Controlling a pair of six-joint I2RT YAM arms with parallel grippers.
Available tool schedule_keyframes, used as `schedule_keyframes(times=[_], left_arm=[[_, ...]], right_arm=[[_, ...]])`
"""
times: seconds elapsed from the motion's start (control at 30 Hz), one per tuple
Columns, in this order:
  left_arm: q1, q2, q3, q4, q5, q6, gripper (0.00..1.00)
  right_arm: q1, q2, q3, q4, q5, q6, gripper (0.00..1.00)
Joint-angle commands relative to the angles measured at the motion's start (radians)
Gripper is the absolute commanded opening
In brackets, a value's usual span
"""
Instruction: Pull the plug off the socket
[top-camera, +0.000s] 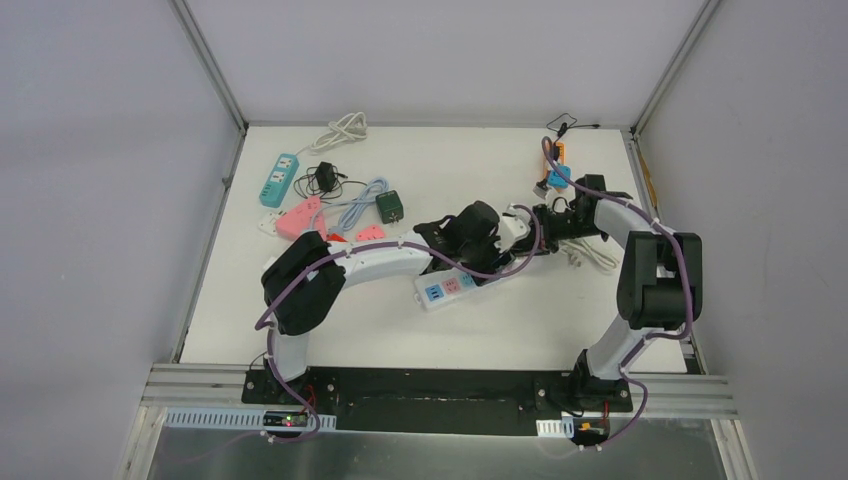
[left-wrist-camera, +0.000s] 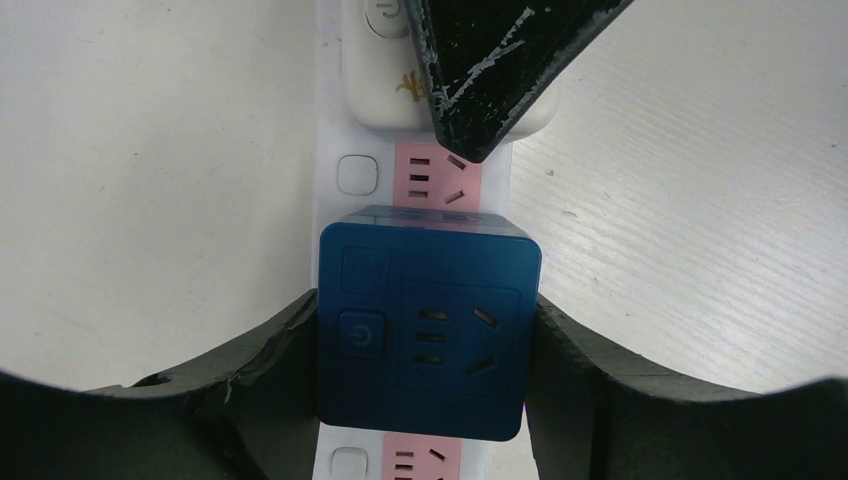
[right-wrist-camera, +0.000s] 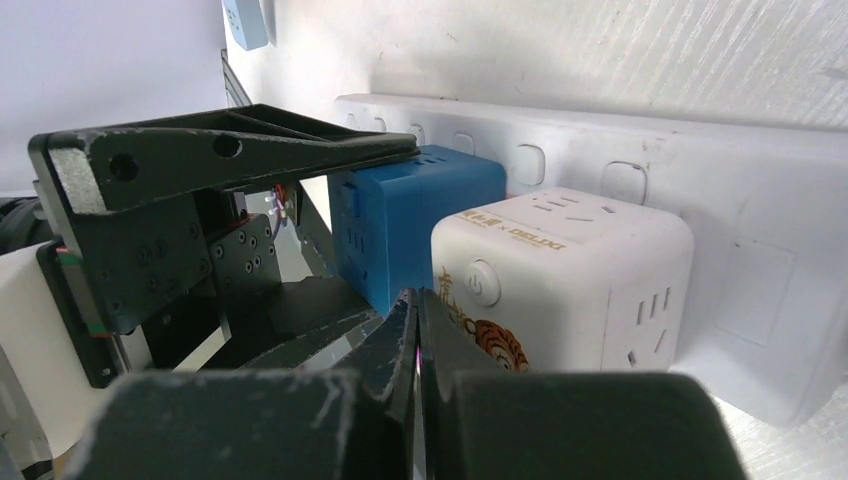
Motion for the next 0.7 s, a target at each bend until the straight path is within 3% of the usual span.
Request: schedule_keyframes(times=[0.0,0.1,0.17,0.37,0.43,0.57,0.67], left_arm=[[0.009,-0.023,-0.010,0.015,0.004,-0.066,0.00],[0.037,-0.018,-0.019,0.066,0.115,-0.161,0.00],[0.036,-0.021,-0.026,0.074,0.104,-0.156,0.00],[-0.038,-0.046,-0.016,-0.010,-0.192,0.060,0.00],[-0.045,-0.036,0.000,-0.040,-0.212,0.072,0.00],[-0.035,-0.017,0.019,-0.048,-0.153,0.018,0.00],[0.005,-0.014,0.015,-0.014,-0.011,-0.082,0.00]], right_arm=[[-0.003,0.056,0.049,-0.033,0.161,-0.071,0.00],[-0.002,0.065,0.050,-0.038,0.172,-0.071,0.00],[-0.002,0.069,0.048,-0.033,0.180,-0.071,0.00],[-0.002,0.083,0.054,-0.040,0.186,-0.072,0.00],[-0.002,0.086,0.059,-0.047,0.186,-0.074,0.00],[-0.002,0.090,0.061,-0.050,0.189,-0.077,0.00],[-0.003,0.091,0.061,-0.051,0.192,-0.077,0.00]])
